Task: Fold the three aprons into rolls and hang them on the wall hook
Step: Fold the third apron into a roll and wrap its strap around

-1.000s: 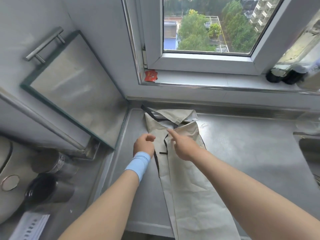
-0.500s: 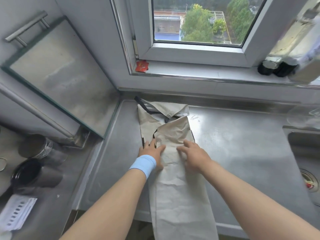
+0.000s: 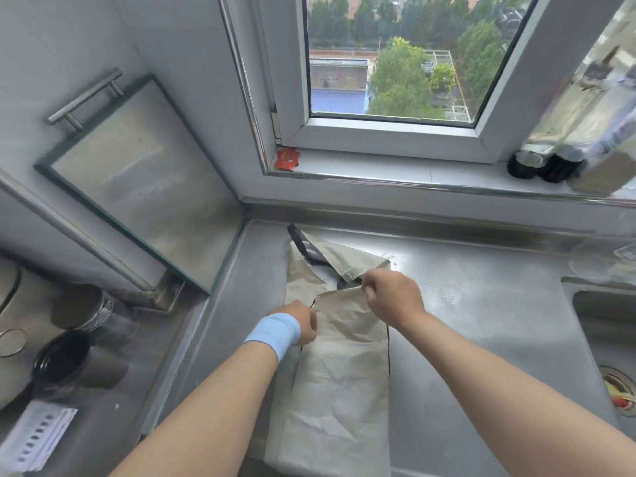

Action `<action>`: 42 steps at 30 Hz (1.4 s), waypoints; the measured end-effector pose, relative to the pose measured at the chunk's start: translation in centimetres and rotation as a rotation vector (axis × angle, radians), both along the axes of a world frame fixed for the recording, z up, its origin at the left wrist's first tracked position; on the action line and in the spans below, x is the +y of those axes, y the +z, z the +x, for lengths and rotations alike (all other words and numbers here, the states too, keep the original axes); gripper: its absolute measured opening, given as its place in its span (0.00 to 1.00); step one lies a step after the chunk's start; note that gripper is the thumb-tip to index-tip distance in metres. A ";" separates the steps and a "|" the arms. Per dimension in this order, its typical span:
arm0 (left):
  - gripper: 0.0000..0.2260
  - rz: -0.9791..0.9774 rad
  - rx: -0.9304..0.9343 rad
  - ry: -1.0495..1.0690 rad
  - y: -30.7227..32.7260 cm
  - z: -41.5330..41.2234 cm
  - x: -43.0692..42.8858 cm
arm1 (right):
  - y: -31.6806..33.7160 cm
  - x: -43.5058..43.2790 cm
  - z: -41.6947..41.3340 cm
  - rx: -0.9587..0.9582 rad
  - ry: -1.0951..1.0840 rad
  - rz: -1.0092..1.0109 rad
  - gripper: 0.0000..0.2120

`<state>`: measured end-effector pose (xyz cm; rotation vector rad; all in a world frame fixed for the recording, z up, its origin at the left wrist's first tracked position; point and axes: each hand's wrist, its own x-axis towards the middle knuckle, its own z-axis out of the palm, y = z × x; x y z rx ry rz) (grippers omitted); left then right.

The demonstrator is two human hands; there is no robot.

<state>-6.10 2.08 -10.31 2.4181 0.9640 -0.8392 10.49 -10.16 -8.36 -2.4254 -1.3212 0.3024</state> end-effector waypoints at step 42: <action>0.12 0.240 -0.566 0.075 6.5 21.3 13.2 | -2.4 6.0 9.2 0.984 -0.195 -0.167 0.13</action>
